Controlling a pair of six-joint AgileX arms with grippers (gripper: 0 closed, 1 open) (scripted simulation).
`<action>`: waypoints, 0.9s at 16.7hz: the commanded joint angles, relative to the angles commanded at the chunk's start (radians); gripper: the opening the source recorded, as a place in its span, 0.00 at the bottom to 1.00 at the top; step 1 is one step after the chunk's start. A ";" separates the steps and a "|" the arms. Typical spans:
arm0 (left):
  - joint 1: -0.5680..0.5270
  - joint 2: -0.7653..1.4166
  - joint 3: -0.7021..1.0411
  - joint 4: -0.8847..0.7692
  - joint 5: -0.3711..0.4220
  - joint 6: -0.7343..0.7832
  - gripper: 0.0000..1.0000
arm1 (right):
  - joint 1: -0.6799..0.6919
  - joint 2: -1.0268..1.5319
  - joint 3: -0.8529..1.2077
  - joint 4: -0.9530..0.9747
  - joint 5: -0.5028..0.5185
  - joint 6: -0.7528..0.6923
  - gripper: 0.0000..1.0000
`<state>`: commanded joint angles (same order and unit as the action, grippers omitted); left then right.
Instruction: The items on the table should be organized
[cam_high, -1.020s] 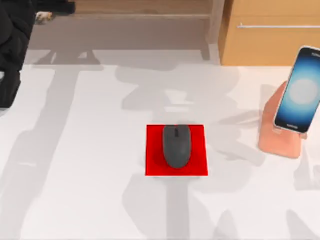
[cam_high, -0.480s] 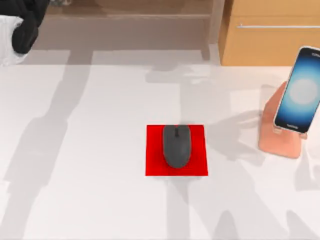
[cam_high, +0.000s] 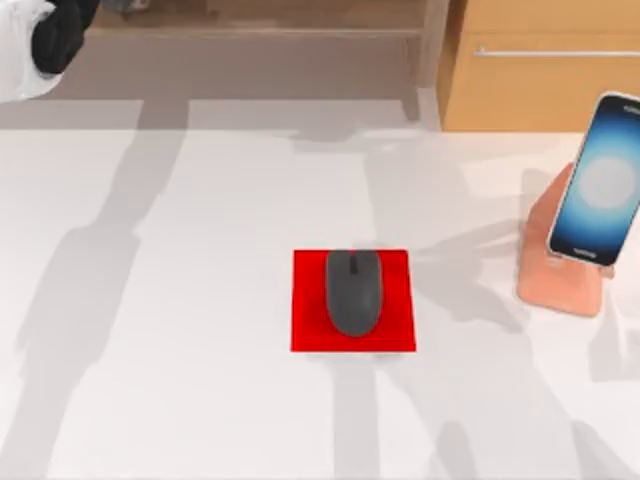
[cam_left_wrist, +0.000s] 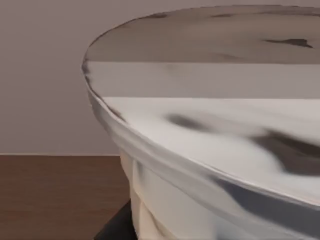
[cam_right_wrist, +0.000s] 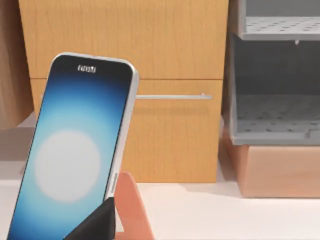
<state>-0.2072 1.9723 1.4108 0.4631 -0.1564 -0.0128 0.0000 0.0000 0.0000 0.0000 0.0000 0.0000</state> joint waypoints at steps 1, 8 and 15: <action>0.000 0.000 0.000 0.000 0.000 0.000 0.00 | 0.000 0.000 0.000 0.000 0.000 0.000 1.00; -0.015 -0.027 0.027 -0.046 -0.051 -0.128 0.00 | 0.000 0.000 0.000 0.000 0.000 0.000 1.00; -0.066 -0.061 0.020 -0.143 -0.066 -0.261 0.00 | 0.000 0.000 0.000 0.000 0.000 0.000 1.00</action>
<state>-0.2729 1.9110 1.4305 0.3200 -0.2225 -0.2742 0.0000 0.0000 0.0000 0.0000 0.0000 0.0000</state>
